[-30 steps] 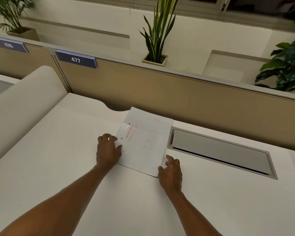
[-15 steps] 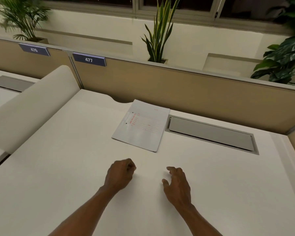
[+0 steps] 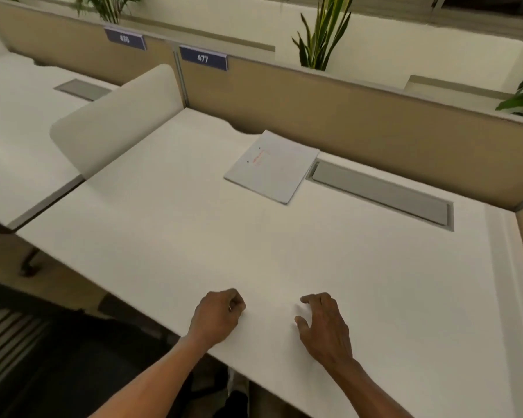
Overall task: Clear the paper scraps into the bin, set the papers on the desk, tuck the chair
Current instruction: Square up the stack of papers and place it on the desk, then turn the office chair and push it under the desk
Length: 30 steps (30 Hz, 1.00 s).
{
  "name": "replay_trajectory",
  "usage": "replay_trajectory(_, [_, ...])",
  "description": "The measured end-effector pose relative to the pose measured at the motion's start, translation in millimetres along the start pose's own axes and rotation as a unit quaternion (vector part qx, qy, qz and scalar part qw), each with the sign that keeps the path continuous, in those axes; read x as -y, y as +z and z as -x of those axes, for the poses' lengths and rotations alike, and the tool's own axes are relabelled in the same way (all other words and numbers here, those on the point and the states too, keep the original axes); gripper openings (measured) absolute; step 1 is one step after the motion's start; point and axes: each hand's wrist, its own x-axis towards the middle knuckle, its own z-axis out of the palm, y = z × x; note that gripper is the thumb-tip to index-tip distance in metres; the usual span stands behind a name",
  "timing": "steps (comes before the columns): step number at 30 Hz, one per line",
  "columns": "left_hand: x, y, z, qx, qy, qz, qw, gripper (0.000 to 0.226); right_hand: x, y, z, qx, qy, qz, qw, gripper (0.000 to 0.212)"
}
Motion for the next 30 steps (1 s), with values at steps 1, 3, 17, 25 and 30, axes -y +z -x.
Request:
replay_trajectory(1, [2, 4, 14, 0.0, -0.005, 0.001, 1.0, 0.011, -4, 2, 15, 0.005, -0.004, 0.0, 1.0, 0.041])
replay_trajectory(3, [9, 13, 41, 0.003, -0.009, 0.004, 1.0, 0.01, -11, 7, 43, 0.013, -0.007, 0.001, 1.0, 0.041])
replay_trajectory(17, [77, 53, 202, 0.132, -0.061, -0.038, 0.989, 0.011, -5, 42, 193, 0.03, -0.063, 0.044, 0.997, 0.032])
replay_trajectory(25, [135, 44, 251, 0.218, -0.099, -0.047, 0.97, 0.024, 29, 77, 234, 0.08, -0.036, 0.041, 0.995, 0.027])
replay_trajectory(30, [174, 36, 286, 0.22, -0.11, -0.029, 0.969, 0.017, 52, 114, 267, 0.141, -0.014, 0.046, 0.989, 0.027])
